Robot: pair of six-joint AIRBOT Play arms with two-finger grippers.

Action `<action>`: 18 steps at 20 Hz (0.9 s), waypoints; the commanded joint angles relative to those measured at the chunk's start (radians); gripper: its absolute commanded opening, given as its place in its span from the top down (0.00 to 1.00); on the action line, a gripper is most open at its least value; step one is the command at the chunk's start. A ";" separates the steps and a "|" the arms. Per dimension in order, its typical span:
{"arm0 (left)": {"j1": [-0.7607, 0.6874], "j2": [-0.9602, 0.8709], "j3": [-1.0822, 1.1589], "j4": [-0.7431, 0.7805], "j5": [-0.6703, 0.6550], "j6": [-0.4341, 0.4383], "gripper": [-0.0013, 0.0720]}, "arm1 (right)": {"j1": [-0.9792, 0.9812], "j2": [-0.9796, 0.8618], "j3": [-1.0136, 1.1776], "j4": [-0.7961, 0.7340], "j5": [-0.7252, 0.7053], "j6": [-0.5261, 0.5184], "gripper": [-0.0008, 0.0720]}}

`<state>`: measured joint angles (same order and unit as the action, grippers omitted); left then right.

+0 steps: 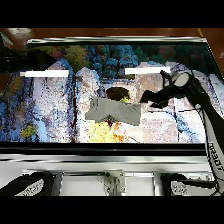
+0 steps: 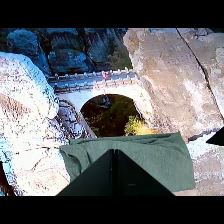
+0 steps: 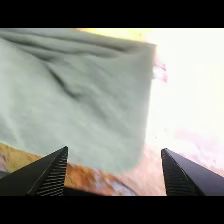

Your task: Fold the shirts.

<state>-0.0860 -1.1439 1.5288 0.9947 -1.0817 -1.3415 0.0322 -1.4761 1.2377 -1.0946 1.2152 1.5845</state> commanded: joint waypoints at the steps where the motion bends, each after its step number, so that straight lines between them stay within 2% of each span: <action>1: 0.000 0.001 -0.019 0.023 -0.019 -0.038 0.94 | -0.094 0.014 -0.129 -0.038 0.003 0.015 0.04; 4: -0.005 0.001 -0.057 0.023 -0.019 -0.068 0.94 | -0.029 -0.027 -0.228 0.137 -0.198 -0.043 0.04; 6: -0.017 0.001 -0.085 0.023 -0.019 -0.071 0.94 | 0.012 -0.088 -0.227 0.251 -0.275 -0.096 0.04; 10: -0.050 0.001 -0.107 0.023 -0.008 -0.071 0.94 | 0.055 -0.179 -0.223 0.455 -0.333 -0.195 0.05; 11: -0.058 0.001 -0.107 0.023 0.005 -0.070 0.94 | 0.055 -0.192 -0.215 0.464 -0.323 -0.198 0.19; 13: -0.072 0.001 -0.108 0.023 0.040 -0.069 0.94 | 0.041 -0.204 -0.193 0.459 -0.320 -0.202 0.79; 14: -0.078 0.001 -0.108 0.023 0.052 -0.070 0.94 | 0.029 -0.204 -0.175 0.460 -0.328 -0.220 0.91; 16: -0.084 0.001 -0.111 0.023 0.053 -0.070 0.94 | -0.013 -0.204 -0.112 0.460 -0.312 -0.308 0.91; 18: -0.092 0.001 -0.119 0.023 0.052 -0.070 0.94 | -0.087 -0.203 -0.017 0.461 -0.276 -0.333 0.91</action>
<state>-0.1665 -1.1431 1.4178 1.0172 -1.0420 -1.4109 0.0109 -1.6733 1.1309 -0.6521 0.9115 1.3205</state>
